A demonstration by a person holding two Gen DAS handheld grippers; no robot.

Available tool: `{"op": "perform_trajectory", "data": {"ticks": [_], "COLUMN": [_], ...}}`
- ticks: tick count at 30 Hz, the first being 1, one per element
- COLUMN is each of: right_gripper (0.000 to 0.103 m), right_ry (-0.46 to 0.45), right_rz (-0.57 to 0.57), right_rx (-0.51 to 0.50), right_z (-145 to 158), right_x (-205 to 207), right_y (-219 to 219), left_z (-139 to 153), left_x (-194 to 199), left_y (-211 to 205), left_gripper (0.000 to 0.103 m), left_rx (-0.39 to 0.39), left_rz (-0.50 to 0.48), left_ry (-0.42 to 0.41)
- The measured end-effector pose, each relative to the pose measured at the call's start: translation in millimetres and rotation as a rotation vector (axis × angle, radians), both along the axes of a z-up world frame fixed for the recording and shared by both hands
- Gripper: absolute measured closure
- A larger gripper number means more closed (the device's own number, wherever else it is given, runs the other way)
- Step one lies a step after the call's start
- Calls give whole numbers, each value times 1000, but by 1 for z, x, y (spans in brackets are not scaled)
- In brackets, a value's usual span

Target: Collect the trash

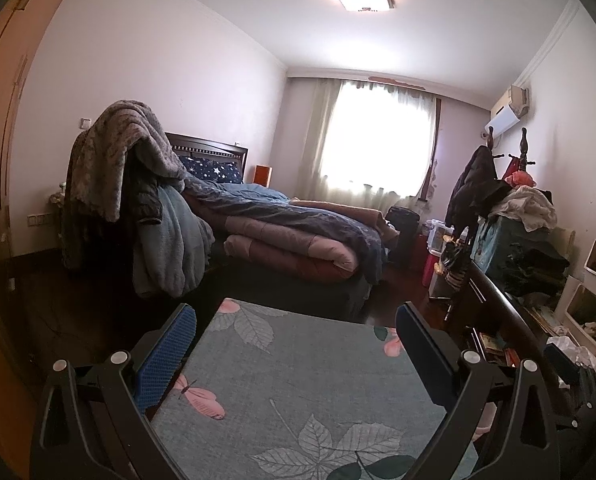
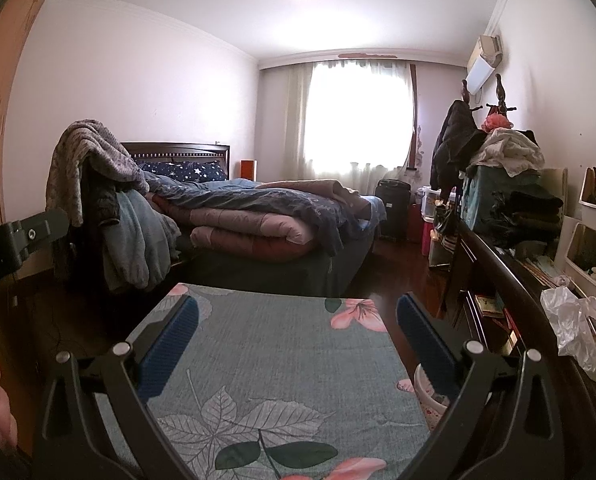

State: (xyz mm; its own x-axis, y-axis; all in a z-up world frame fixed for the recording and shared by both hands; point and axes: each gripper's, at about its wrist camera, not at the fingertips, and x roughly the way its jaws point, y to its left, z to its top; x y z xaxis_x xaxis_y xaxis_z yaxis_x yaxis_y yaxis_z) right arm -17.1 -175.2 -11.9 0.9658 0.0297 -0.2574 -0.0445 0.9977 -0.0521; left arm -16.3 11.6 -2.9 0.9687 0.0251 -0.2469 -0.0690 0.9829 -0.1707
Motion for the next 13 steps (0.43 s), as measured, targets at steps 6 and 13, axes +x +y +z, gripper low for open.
{"op": "perform_trajectory", "data": {"ticks": [6, 13], "right_gripper": [3, 3], "right_ry": [-3, -7], "right_rz": [-3, -7], "right_rx": [1, 6], "right_z": [0, 1], "right_x": [0, -1], "right_y": [1, -5], "left_z": [0, 0], "left_x": [0, -1], "left_y": [-4, -3], "left_gripper": [4, 4], "left_rx": [-5, -21], "left_rz": [-8, -13], "left_ry": [7, 9]}}
